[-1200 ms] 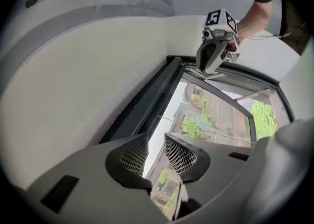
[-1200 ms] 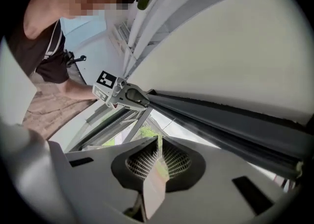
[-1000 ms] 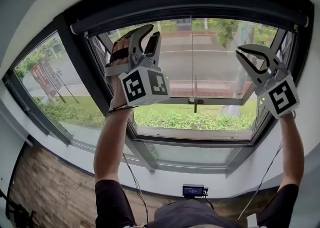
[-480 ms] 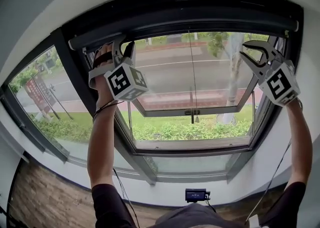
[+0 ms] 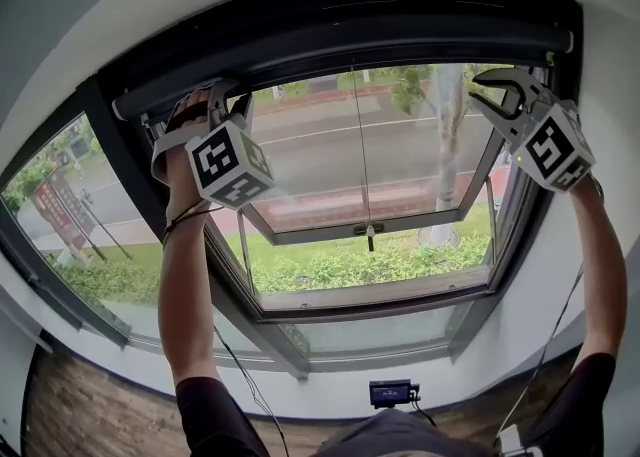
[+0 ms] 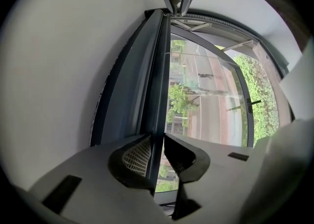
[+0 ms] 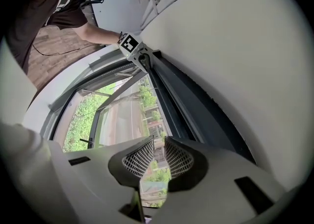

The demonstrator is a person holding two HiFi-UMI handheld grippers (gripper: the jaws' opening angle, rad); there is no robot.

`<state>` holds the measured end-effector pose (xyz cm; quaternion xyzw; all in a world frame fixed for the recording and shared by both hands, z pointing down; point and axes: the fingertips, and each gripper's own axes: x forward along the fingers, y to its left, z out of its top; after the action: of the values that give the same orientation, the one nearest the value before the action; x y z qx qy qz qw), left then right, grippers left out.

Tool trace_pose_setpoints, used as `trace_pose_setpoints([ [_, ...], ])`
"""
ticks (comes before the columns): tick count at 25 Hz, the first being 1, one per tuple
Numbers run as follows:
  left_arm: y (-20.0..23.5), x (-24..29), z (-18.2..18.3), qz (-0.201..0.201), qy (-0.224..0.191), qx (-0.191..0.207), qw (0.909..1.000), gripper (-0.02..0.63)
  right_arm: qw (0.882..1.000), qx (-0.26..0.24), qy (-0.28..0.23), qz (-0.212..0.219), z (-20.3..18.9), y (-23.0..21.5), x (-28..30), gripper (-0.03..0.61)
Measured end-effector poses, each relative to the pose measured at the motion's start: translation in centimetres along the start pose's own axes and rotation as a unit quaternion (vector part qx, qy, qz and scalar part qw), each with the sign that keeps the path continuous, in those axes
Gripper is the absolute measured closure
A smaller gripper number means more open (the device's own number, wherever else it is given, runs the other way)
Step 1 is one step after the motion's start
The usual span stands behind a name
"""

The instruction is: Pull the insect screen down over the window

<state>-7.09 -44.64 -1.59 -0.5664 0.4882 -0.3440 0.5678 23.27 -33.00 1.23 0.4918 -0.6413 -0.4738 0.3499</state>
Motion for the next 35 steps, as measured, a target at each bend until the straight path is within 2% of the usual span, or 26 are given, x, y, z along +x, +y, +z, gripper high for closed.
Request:
trace_pose_setpoints([
  [4,0.4,-0.5,0.1,-0.02,-0.014,-0.01,0.9996,0.528,1.0,0.008,-0.005,0.002,0.2,-0.3,-0.2,0.514],
  [7,0.8,-1.0,0.3,-0.036,-0.035,-0.043,0.9978,0.568,1.0,0.005,-0.007,0.005,0.4,0.0,-0.3,0.514],
  [9,0.8,-0.9,0.3,-0.038,-0.036,-0.042,0.9977,0.575,1.0,0.001,-0.007,0.006,0.5,0.1,-0.3,0.514],
  [12,0.8,-0.6,0.4,-0.027,-0.024,-0.012,0.9993,0.575,1.0,-0.006,-0.004,-0.002,0.6,-0.2,0.1,0.514],
  [14,0.7,-0.4,-0.2,-0.011,0.0,0.021,0.9997,0.575,1.0,-0.016,-0.002,-0.007,0.8,-0.5,0.6,0.514],
  [17,0.2,0.3,-0.6,0.016,0.044,0.095,0.9944,0.58,0.999,-0.035,0.008,-0.02,1.1,-1.4,1.1,0.514],
  [19,0.0,0.7,-0.3,0.01,0.053,0.111,0.9924,0.58,0.997,-0.059,0.025,-0.033,1.0,-1.9,1.4,0.514],
  [23,-0.1,0.6,-0.2,-0.038,0.038,0.072,0.9959,0.589,0.995,-0.086,0.04,-0.041,1.6,-2.8,2.3,0.514],
  [25,-0.1,0.5,-0.3,-0.049,0.037,0.068,0.9958,0.591,0.994,-0.086,0.044,-0.043,2.0,-3.5,2.8,0.514],
  [30,-0.1,0.6,-0.2,-0.042,0.039,0.069,0.996,0.591,0.991,-0.096,0.087,-0.025,1.2,-3.2,4.6,0.515],
  [35,-0.2,0.7,-0.2,-0.028,0.041,0.07,0.9963,0.591,0.99,-0.101,0.095,-0.025,1.1,-3.3,5.3,0.536],
])
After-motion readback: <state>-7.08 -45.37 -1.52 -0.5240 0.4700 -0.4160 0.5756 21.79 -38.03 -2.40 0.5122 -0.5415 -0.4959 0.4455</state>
